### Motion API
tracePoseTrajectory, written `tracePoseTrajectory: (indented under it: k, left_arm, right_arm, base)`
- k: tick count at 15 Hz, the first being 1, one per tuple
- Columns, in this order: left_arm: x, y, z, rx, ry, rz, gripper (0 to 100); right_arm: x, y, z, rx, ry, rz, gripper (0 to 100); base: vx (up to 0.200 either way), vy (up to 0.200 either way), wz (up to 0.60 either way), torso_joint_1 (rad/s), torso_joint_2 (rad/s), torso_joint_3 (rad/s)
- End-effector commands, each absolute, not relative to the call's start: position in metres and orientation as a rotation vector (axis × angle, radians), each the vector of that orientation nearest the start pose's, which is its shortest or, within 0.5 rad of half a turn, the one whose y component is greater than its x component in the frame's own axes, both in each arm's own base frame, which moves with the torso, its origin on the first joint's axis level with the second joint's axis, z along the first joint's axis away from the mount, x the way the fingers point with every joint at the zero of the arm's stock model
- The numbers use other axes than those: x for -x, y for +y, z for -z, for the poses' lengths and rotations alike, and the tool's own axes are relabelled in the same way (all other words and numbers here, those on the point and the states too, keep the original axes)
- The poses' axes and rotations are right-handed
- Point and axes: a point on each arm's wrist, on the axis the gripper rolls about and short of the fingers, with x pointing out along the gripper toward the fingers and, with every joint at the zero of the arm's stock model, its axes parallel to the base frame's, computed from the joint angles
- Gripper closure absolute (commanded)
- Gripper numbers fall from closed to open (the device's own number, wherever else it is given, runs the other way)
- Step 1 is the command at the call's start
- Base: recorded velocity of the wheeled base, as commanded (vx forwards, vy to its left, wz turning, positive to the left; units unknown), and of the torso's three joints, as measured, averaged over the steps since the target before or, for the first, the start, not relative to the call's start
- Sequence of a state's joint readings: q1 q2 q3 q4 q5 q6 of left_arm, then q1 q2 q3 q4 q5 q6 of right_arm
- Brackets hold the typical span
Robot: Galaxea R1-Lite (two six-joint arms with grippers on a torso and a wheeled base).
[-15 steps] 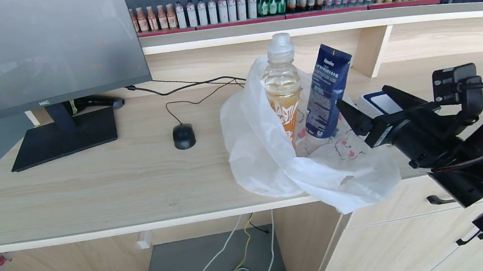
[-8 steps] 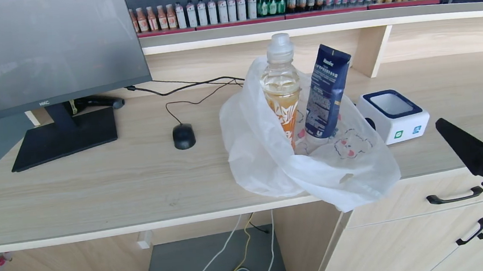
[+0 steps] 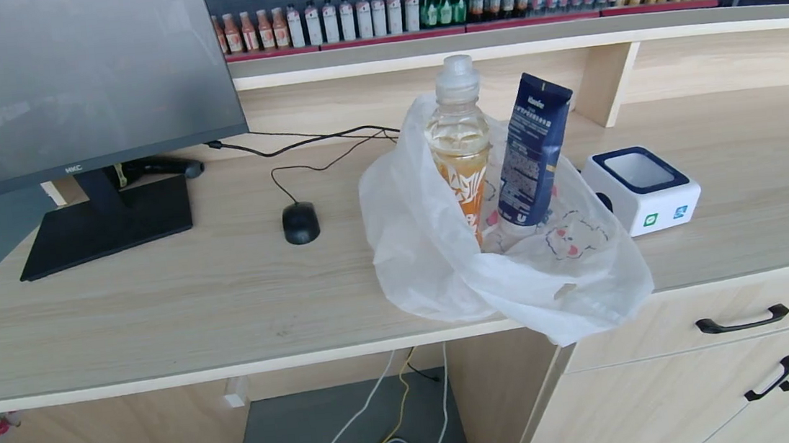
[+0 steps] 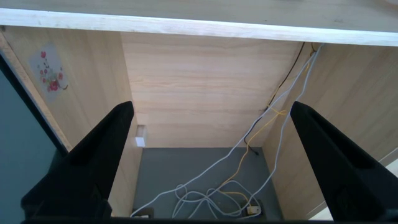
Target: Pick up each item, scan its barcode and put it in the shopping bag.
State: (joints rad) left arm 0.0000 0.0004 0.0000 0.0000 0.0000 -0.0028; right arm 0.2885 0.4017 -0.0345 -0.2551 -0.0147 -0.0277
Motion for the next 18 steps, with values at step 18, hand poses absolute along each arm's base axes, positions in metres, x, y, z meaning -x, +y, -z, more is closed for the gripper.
tracePoseTrajectory:
  k: [18]
  left_arm:
    - [0.0228, 0.0000, -0.0755, -0.002, 0.000, 0.002, 0]
  right_arm:
    - [0.0228, 0.0011, -0.0763, 0.043, -0.009, -0.049, 0]
  base:
    - [0.000, 0.000, 0.00, 0.000, 0.00, 0.000]
